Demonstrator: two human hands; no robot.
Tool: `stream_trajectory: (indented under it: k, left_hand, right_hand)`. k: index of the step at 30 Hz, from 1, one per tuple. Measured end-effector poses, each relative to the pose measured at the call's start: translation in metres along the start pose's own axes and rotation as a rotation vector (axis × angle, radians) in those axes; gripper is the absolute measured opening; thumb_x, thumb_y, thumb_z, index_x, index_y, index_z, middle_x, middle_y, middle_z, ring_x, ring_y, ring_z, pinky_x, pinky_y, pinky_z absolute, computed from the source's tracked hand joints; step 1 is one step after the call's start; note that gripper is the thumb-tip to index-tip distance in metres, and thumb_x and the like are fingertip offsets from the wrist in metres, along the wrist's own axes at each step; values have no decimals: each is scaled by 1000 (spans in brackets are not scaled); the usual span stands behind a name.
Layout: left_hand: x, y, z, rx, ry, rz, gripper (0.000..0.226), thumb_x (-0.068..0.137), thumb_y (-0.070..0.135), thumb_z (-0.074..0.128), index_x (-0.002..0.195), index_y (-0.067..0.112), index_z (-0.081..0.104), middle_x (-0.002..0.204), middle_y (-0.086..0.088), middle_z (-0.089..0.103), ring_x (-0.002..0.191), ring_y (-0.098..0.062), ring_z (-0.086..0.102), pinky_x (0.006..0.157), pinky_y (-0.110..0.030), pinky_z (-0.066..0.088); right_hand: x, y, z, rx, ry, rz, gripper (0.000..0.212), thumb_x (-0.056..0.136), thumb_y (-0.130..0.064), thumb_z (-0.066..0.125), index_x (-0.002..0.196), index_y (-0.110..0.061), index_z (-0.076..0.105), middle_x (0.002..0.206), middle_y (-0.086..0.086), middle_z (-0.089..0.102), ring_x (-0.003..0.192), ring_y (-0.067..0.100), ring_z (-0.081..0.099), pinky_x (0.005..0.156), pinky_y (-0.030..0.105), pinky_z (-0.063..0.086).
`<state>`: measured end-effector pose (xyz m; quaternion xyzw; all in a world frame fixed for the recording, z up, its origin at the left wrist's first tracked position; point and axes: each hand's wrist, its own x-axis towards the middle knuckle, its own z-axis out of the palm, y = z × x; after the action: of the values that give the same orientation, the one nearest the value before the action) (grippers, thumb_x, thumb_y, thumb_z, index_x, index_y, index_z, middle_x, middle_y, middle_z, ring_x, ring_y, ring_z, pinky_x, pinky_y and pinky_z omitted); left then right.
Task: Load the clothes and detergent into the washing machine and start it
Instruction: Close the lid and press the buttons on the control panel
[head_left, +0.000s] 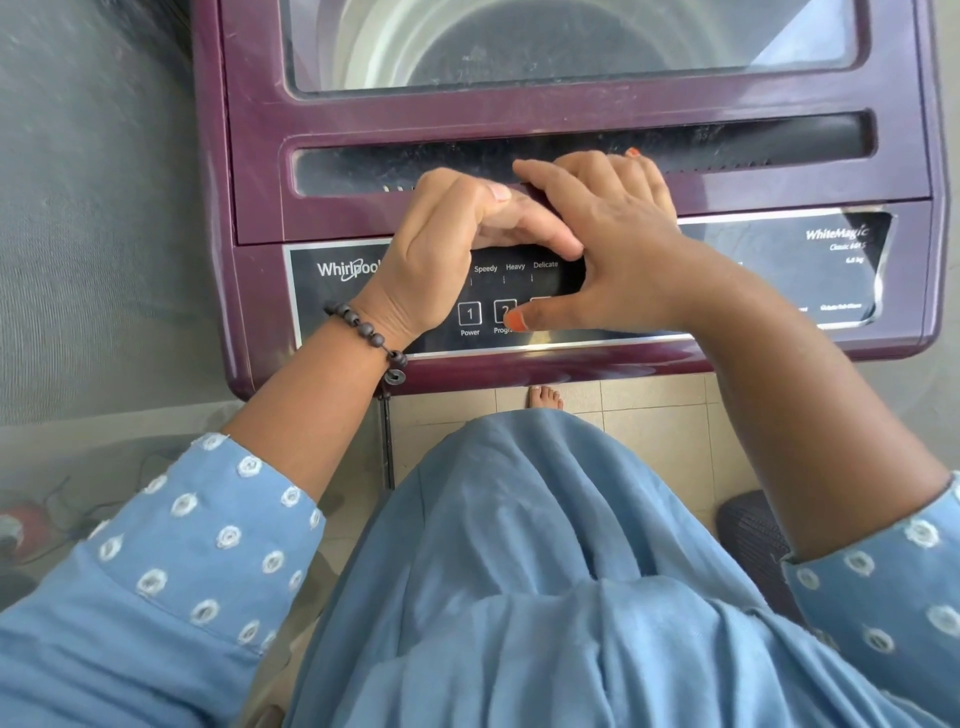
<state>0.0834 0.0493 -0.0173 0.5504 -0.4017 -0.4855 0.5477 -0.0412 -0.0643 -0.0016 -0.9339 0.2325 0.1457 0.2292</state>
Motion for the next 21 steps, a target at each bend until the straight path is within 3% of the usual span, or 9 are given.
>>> stream_trajectory:
  k: [7, 11, 21]
  left_hand:
    - [8, -5, -3, -8, -44, 37, 49, 86, 19, 25, 95, 6, 72, 93, -18, 72, 97, -23, 69, 88, -29, 50]
    - [11, -6, -2, -7, -28, 26, 53, 87, 8, 19, 96, 5, 71, 92, -17, 72, 96, -23, 69, 87, -28, 51]
    - [15, -6, -4, -17, -19, 33, 53, 85, 7, 21, 92, 8, 73, 89, -14, 73, 95, -22, 69, 87, -29, 51]
  right_hand:
    - [5, 4, -1, -8, -11, 18, 118, 53, -77, 54, 153, -26, 15, 146, 2, 29, 142, 27, 17, 117, 46, -5]
    - [8, 6, -2, -7, -20, 18, 117, 55, -76, 54, 153, -26, 14, 147, 2, 28, 143, 28, 16, 117, 48, -6]
    - [11, 5, -1, 5, -2, 38, 114, 56, -75, 53, 153, -28, 15, 147, 0, 28, 143, 28, 15, 117, 48, -8]
